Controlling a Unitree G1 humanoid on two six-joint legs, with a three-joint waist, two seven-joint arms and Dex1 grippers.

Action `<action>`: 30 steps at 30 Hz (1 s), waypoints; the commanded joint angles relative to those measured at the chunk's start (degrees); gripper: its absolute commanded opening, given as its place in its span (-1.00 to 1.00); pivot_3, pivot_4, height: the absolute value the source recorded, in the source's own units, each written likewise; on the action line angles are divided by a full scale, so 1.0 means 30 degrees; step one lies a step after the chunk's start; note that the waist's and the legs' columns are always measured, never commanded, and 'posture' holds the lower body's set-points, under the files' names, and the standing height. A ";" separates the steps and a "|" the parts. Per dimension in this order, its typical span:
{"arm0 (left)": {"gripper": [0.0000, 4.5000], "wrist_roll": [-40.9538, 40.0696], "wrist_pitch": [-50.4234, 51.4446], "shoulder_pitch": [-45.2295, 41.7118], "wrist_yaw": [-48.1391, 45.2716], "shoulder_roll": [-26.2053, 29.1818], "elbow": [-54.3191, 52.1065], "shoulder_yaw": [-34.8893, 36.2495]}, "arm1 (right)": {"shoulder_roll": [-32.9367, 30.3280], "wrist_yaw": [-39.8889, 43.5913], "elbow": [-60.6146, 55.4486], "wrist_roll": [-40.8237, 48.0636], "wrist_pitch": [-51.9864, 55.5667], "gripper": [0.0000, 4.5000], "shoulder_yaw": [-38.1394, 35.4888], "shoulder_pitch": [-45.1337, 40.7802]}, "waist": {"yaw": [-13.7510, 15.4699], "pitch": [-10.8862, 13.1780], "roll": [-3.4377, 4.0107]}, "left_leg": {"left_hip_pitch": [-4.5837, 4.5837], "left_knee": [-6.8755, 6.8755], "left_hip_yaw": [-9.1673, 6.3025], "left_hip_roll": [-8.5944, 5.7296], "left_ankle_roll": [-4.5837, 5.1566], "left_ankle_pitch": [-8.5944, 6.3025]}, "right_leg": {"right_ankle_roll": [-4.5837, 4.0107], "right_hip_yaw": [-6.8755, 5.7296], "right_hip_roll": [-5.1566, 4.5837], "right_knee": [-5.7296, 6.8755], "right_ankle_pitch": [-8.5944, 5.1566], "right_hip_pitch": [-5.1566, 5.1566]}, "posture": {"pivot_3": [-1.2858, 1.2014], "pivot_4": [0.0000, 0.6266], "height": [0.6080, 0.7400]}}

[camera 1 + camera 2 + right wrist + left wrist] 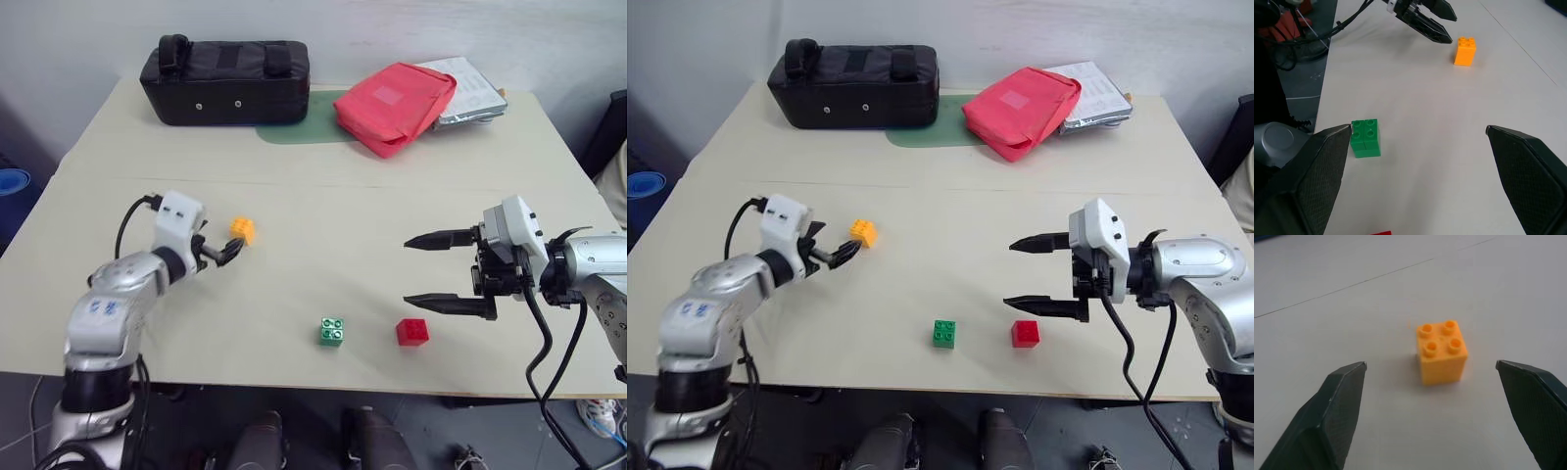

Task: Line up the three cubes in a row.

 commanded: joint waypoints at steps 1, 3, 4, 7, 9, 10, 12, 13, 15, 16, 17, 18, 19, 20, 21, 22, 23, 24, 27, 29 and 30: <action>0.99 0.0345 -0.0415 -0.1732 0.0707 -0.1232 0.2058 -0.0728 | 0.0192 -0.0409 -0.0735 0.0151 -0.0268 1.00 -0.0315 -0.0090 | 0.0048 0.0000 0.0000 | -0.0001 -0.0001 -0.0001 0.0001 -0.0003 0.0002 | 0.0000 -0.0002 0.0000 0.0002 0.0000 0.0001 | 0.03 -0.52 1.00; 0.99 0.0443 -0.0571 -0.2338 0.0850 -0.1747 0.2926 -0.0955 | 0.0282 -0.0611 -0.0732 -0.0001 -0.0374 1.00 -0.0215 -0.0151 | 0.0149 -0.0001 -0.0003 | -0.0015 0.0014 -0.0003 -0.0001 -0.0006 0.0004 | 0.0005 -0.0009 -0.0001 0.0001 0.0003 -0.0001 | 0.03 -0.52 1.00; 0.99 0.0418 -0.0680 -0.2655 0.0930 -0.2151 0.3481 -0.1026 | 0.0335 -0.0691 -0.0767 0.0026 -0.0345 1.00 -0.0189 -0.0218 | 0.0159 -0.0001 -0.0003 | -0.0018 0.0021 -0.0002 -0.0003 -0.0006 0.0004 | 0.0012 -0.0007 -0.0001 0.0006 0.0006 0.0000 | 0.03 -0.52 1.00; 0.99 0.0515 -0.1354 -0.3414 0.1047 -0.3041 0.5021 -0.1336 | 0.0421 -0.0820 -0.0870 0.0086 -0.0271 1.00 -0.0151 -0.0320 | 0.0182 -0.0001 -0.0003 | -0.0023 0.0026 0.0002 -0.0005 -0.0010 0.0008 | 0.0022 -0.0005 0.0000 0.0003 0.0012 -0.0001 | 0.03 -0.52 1.00; 0.99 0.0622 -0.1490 -0.3666 0.1145 -0.3254 0.5587 -0.1362 | 0.0424 -0.0855 -0.0925 0.0075 -0.0285 1.00 -0.0124 -0.0299 | 0.0172 -0.0001 -0.0004 | -0.0023 0.0027 0.0001 -0.0005 -0.0016 0.0012 | 0.0023 -0.0008 0.0001 0.0002 0.0012 -0.0001 | 0.03 -0.52 1.00; 0.99 0.0680 -0.1409 -0.3725 0.1248 -0.3312 0.5703 -0.1347 | 0.0420 -0.0870 -0.0961 0.0071 -0.0301 1.00 -0.0131 -0.0256 | 0.0161 0.0000 -0.0005 | -0.0022 0.0028 0.0003 -0.0005 -0.0017 0.0013 | 0.0023 -0.0007 0.0003 0.0001 0.0012 -0.0003 | 0.03 -0.52 1.00; 0.82 0.0763 -0.1317 -0.3734 0.1262 -0.3262 0.5708 -0.1429 | 0.0409 -0.0897 -0.1012 0.0069 -0.0311 1.00 -0.0159 -0.0195 | 0.0157 -0.0001 -0.0005 | -0.0023 0.0028 0.0005 -0.0004 -0.0022 0.0016 | 0.0023 -0.0005 0.0006 0.0005 0.0013 -0.0004 | 0.03 -0.52 1.00; 0.74 0.0736 -0.1249 -0.3716 0.1203 -0.3225 0.5646 -0.1451 | 0.0403 -0.0910 -0.1031 0.0072 -0.0307 1.00 -0.0171 -0.0178 | 0.0162 0.0000 -0.0004 | -0.0023 0.0028 0.0005 -0.0004 -0.0024 0.0018 | 0.0023 -0.0006 0.0006 0.0003 0.0013 -0.0004 | 0.03 -0.52 1.00; 0.47 0.0688 -0.0963 -0.3660 0.1063 -0.3091 0.5492 -0.1479 | 0.0407 -0.0940 -0.1030 0.0035 -0.0336 1.00 -0.0164 -0.0150 | 0.0188 -0.0001 -0.0005 | -0.0024 0.0028 0.0003 -0.0004 -0.0024 0.0020 | 0.0023 -0.0007 0.0004 0.0001 0.0013 -0.0003 | 0.03 -0.52 1.00; 0.34 0.0703 -0.0734 -0.3594 0.1133 -0.3020 0.5396 -0.1405 | 0.0412 -0.0957 -0.1048 0.0001 -0.0374 1.00 -0.0163 -0.0102 | 0.0189 -0.0001 -0.0005 | -0.0023 0.0028 0.0003 -0.0005 -0.0024 0.0020 | 0.0023 -0.0006 0.0003 -0.0001 0.0013 -0.0002 | 0.03 -0.52 1.00; 0.19 0.0724 -0.0627 -0.3506 0.1152 -0.2907 0.5296 -0.1341 | 0.0437 -0.0999 -0.1079 -0.0021 -0.0399 1.00 -0.0161 -0.0048 | 0.0190 -0.0001 -0.0005 | -0.0023 0.0029 0.0003 -0.0006 -0.0024 0.0020 | 0.0023 -0.0007 0.0002 0.0000 0.0013 -0.0002 | 0.03 -0.52 1.00; 0.07 0.0784 -0.0602 -0.3453 0.1106 -0.2760 0.5241 -0.1378 | 0.0462 -0.1028 -0.1089 -0.0036 -0.0419 1.00 -0.0149 -0.0020 | 0.0188 -0.0001 -0.0005 | -0.0023 0.0029 0.0003 -0.0006 -0.0024 0.0020 | 0.0024 -0.0007 0.0001 -0.0001 0.0013 -0.0001 | 0.03 -0.52 1.00; -0.07 0.0798 -0.0596 -0.3392 0.1022 -0.2627 0.5164 -0.1406 | 0.0487 -0.1052 -0.1103 -0.0046 -0.0442 1.00 -0.0131 0.0008 | 0.0174 -0.0001 -0.0005 | -0.0023 0.0029 0.0002 -0.0006 -0.0024 0.0020 | 0.0024 -0.0006 0.0002 -0.0002 0.0013 -0.0002 | 0.03 -0.52 1.00; -0.23 0.0817 -0.0634 -0.3343 0.0876 -0.2466 0.5104 -0.1494 | 0.0516 -0.1078 -0.1103 -0.0071 -0.0471 1.00 -0.0094 0.0013 | 0.0168 -0.0001 -0.0005 | -0.0023 0.0029 0.0002 -0.0004 -0.0024 0.0020 | 0.0024 -0.0005 0.0003 -0.0006 0.0013 -0.0003 | 0.03 -0.52 1.00; -0.32 0.0818 -0.0637 -0.3278 0.0707 -0.2285 0.5019 -0.1586 | 0.0541 -0.1101 -0.1107 -0.0093 -0.0494 1.00 -0.0052 0.0012 | 0.0164 -0.0001 -0.0005 | -0.0021 0.0028 0.0002 -0.0004 -0.0026 0.0020 | 0.0024 -0.0005 0.0003 -0.0005 0.0013 -0.0003 | 0.03 -0.52 1.00; -0.31 0.0813 -0.0644 -0.3249 0.0600 -0.2173 0.4987 -0.1645 | 0.0562 -0.1107 -0.1088 -0.0119 -0.0517 1.00 -0.0019 0.0000 | 0.0160 -0.0001 -0.0005 | -0.0022 0.0028 0.0003 -0.0004 -0.0028 0.0022 | 0.0023 -0.0005 0.0003 -0.0006 0.0013 -0.0005 | 0.03 -0.52 1.00; -0.31 0.0852 -0.0713 -0.3232 0.0408 -0.1883 0.5081 -0.1677 | 0.0594 -0.1088 -0.1052 -0.0174 -0.0556 1.00 0.0039 -0.0043 | 0.0162 -0.0001 -0.0005 | -0.0021 0.0028 0.0003 -0.0004 -0.0029 0.0023 | 0.0024 -0.0004 0.0004 -0.0006 0.0013 -0.0004 | 0.03 -0.52 1.00; -0.31 0.0885 -0.0773 -0.3240 0.0295 -0.1702 0.5181 -0.1704 | 0.0616 -0.1045 -0.0987 -0.0228 -0.0603 1.00 0.0074 -0.0077 | 0.0166 -0.0001 -0.0005 | -0.0022 0.0028 0.0003 -0.0004 -0.0029 0.0022 | 0.0024 -0.0004 0.0003 -0.0007 0.0013 -0.0004 | 0.03 -0.52 1.00; -0.31 0.0377 -0.1560 -0.3291 -0.1659 -0.0344 0.5406 -0.1587 | 0.0642 -0.0884 -0.0861 -0.0333 -0.0701 1.00 0.0172 -0.0188 | 0.0134 -0.0001 -0.0005 | -0.0022 0.0028 0.0002 -0.0004 -0.0029 0.0023 | 0.0023 -0.0005 0.0003 -0.0013 0.0013 -0.0005 | 0.03 -0.52 1.00; -0.31 -0.0417 -0.2782 -0.3039 -0.4217 0.0403 0.4576 -0.2098 | 0.0584 -0.0727 -0.0799 -0.0344 -0.0729 1.00 0.0261 -0.0234 | 0.0101 -0.0001 -0.0004 | -0.0025 0.0024 0.0004 -0.0001 -0.0032 0.0024 | 0.0022 -0.0003 0.0006 -0.0012 0.0012 -0.0017 | 0.03 -0.52 1.00; -0.31 -0.0783 -0.3434 -0.2830 -0.5597 0.0848 0.4074 -0.2400 | 0.0506 -0.0567 -0.0779 -0.0350 -0.0736 1.00 0.0308 -0.0220 | 0.0116 0.0000 -0.0004 | -0.0023 0.0018 0.0004 -0.0001 -0.0034 0.0025 | 0.0022 -0.0005 0.0003 -0.0013 0.0012 -0.0015 | 0.03 -0.52 1.00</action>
